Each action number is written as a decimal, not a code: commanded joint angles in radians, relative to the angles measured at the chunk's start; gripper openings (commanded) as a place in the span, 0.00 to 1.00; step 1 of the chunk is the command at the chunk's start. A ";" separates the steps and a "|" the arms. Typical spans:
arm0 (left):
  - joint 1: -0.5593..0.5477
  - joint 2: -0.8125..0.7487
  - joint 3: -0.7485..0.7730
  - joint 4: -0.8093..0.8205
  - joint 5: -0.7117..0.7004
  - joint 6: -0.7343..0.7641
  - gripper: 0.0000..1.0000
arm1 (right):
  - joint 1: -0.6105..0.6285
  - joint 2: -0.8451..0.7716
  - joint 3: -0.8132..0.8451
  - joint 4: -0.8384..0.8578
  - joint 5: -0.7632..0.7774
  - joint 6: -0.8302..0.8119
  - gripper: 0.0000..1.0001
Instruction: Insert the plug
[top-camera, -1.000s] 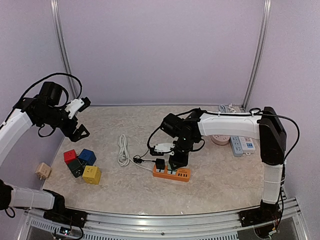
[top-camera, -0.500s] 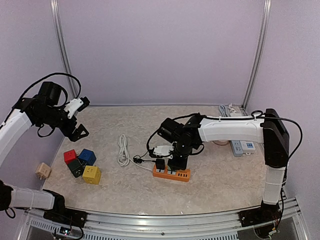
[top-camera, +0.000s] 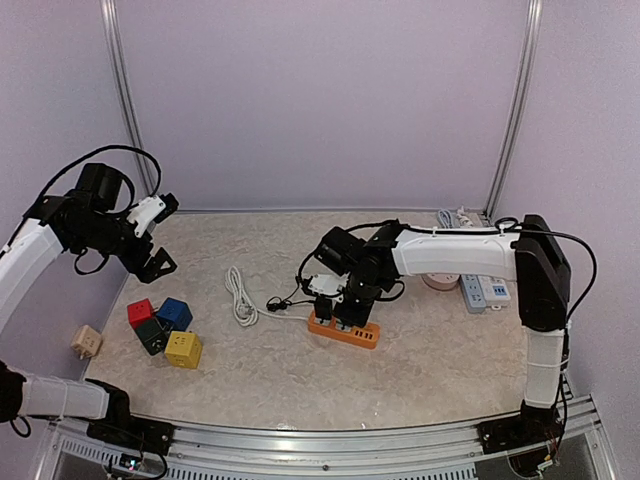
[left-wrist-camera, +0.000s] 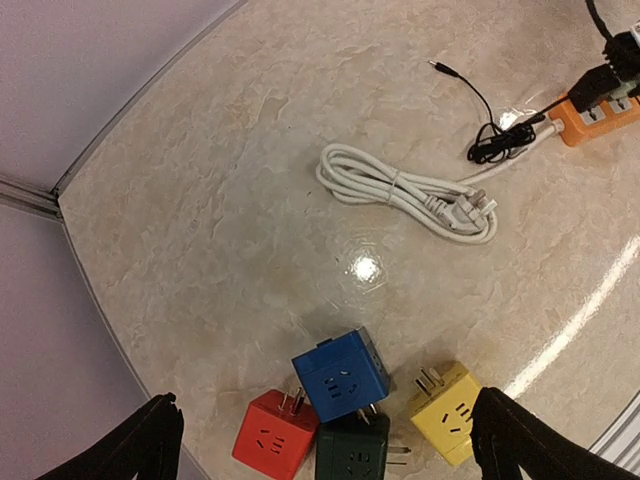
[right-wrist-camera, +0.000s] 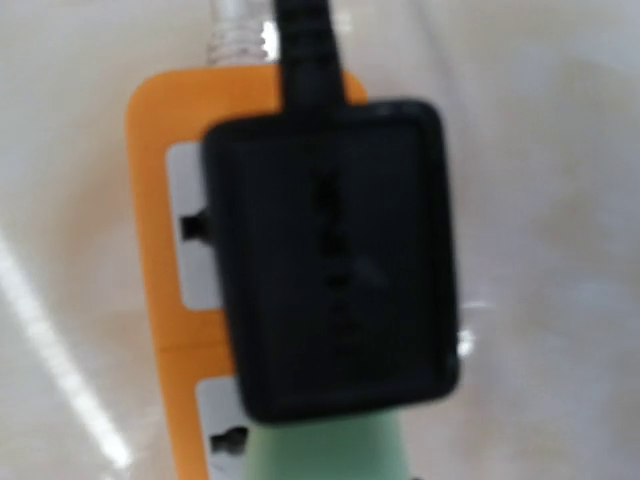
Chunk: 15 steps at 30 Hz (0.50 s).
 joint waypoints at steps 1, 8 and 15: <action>0.010 -0.023 0.003 0.002 -0.013 0.003 0.99 | -0.146 0.120 -0.046 0.007 0.157 0.099 0.00; 0.014 -0.030 0.013 0.000 -0.014 0.003 0.99 | -0.313 0.232 0.160 0.013 0.126 0.127 0.00; 0.027 -0.044 0.015 -0.010 -0.013 0.006 0.99 | -0.427 0.450 0.508 -0.082 0.087 0.156 0.00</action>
